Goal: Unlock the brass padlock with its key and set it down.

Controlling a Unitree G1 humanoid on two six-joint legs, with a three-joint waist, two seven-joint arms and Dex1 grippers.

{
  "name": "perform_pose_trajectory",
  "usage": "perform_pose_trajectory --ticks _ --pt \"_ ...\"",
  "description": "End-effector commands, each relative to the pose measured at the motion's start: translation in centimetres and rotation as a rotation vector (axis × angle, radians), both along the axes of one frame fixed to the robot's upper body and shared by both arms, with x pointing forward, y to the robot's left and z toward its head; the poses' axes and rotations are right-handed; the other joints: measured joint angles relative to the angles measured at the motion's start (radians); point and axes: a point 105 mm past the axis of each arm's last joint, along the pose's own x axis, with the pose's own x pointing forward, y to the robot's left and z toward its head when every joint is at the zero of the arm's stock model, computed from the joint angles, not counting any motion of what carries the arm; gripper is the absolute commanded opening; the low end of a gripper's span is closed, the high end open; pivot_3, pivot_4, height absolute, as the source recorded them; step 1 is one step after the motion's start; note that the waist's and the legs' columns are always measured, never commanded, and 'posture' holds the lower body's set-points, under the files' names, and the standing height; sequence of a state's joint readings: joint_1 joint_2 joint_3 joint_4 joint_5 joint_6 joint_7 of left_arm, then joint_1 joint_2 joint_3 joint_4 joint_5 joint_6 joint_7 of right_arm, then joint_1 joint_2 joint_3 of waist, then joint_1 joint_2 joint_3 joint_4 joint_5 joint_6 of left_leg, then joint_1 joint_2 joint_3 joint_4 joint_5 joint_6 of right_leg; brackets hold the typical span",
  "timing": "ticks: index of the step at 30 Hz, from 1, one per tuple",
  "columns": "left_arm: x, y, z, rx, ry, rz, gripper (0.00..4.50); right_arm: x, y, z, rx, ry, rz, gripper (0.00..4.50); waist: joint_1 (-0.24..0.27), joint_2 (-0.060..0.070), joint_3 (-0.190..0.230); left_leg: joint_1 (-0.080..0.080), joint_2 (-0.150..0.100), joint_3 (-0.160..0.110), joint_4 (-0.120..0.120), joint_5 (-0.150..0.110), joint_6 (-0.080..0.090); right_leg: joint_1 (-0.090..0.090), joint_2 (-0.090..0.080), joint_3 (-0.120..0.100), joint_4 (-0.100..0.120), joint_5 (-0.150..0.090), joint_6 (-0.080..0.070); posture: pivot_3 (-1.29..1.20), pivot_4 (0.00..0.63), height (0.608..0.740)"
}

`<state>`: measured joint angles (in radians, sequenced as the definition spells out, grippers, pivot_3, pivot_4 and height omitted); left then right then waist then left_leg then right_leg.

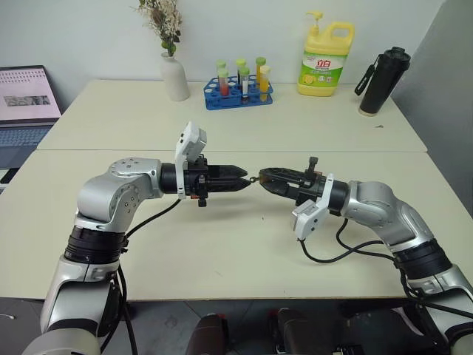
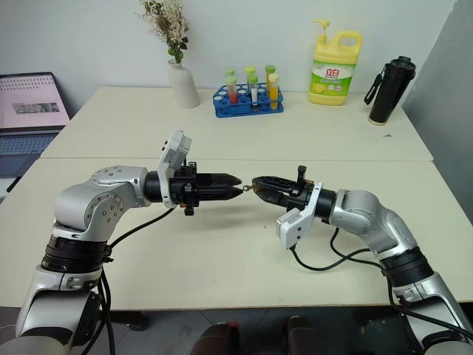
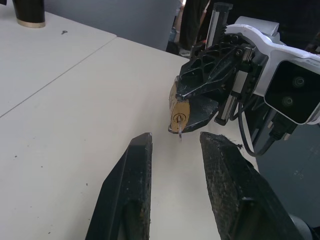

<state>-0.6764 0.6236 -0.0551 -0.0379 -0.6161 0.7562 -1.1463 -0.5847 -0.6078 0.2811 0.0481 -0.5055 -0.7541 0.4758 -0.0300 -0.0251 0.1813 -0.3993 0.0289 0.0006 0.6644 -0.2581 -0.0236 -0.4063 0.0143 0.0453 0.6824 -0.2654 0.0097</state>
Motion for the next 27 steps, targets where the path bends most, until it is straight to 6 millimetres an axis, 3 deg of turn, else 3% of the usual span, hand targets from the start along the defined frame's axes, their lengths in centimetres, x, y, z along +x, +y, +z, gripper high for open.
perform_pose_trajectory --ticks 1,21,24,27 --pt "-0.47 -0.53 0.43 0.006 -0.060 -0.020 1.58 -0.20 0.26 1.43 0.040 -0.026 0.020 0.94 0.000 0.000 0.000 0.000 0.000 0.000 0.000 0.000 0.000 0.000 0.000 0.000 0.000 0.000 0.000 0.00 0.150 0.740" --pt "0.10 -1.13 0.52 -0.042 -0.080 -0.003 1.58 -0.27 0.28 1.19 0.040 -0.010 0.020 0.94 0.000 0.000 0.000 0.000 0.000 0.000 0.000 0.000 0.000 0.000 0.000 0.000 0.000 0.000 0.000 0.00 0.150 0.740" --pt "0.14 -1.17 0.48 -0.045 -0.079 -0.003 1.02 -0.27 0.30 1.16 0.039 -0.008 0.021 0.94 0.000 0.000 0.000 0.000 0.000 0.000 0.000 0.000 0.000 0.000 0.000 0.000 0.000 0.000 0.000 0.00 0.150 0.740" --pt "0.25 -1.26 0.54 -0.052 -0.080 -0.001 0.07 -0.27 0.32 1.12 0.038 -0.005 0.021 0.94 0.000 0.000 0.000 0.000 0.000 0.000 0.000 0.000 0.000 0.000 0.000 0.000 0.000 0.000 0.000 0.00 0.150 0.740"
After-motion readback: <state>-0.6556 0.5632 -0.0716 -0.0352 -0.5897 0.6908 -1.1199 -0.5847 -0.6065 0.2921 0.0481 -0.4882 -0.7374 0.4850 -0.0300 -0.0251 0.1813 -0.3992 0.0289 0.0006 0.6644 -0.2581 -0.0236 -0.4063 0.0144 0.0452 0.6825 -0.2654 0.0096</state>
